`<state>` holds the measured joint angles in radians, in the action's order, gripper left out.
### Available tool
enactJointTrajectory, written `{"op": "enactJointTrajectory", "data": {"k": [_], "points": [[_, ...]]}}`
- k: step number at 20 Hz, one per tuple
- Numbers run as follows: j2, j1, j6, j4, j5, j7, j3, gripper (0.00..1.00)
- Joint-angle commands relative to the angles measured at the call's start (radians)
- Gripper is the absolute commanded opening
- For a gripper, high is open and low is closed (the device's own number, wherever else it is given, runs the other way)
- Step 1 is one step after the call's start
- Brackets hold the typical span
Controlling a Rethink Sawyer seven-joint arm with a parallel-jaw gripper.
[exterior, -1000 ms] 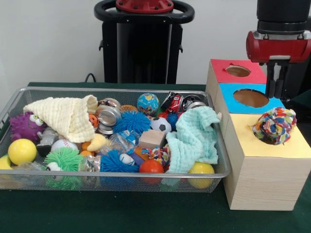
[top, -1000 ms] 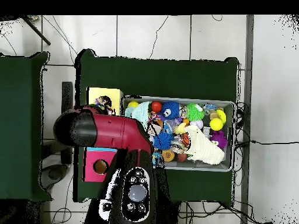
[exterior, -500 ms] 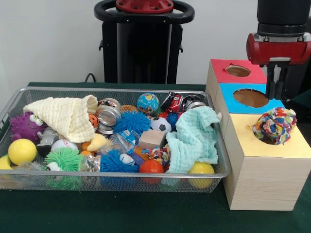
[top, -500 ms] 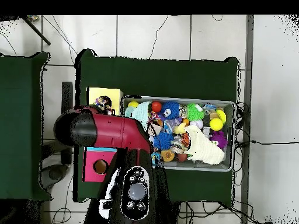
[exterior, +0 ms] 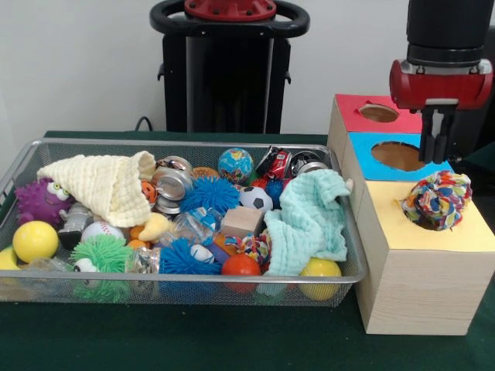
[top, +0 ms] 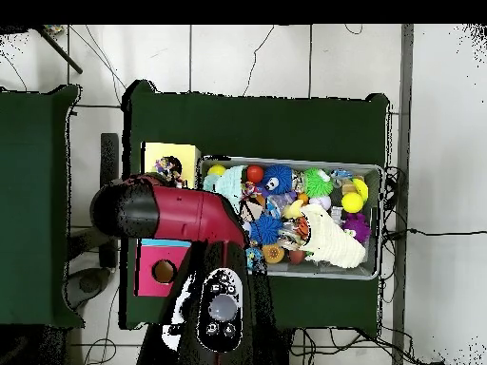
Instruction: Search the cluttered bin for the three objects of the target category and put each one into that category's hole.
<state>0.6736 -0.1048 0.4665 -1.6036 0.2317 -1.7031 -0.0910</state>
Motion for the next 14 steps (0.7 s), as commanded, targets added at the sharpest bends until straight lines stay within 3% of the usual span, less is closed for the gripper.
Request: {"op": "enactJointTrajectory", "data": {"k": [1,14], "points": [[-0.071,0.006,-0.044,-0.024,-0.053,-0.116,0.051,0.0],[-0.091,0.006,-0.07,-0.025,-0.048,-0.116,0.06,0.0]]}}
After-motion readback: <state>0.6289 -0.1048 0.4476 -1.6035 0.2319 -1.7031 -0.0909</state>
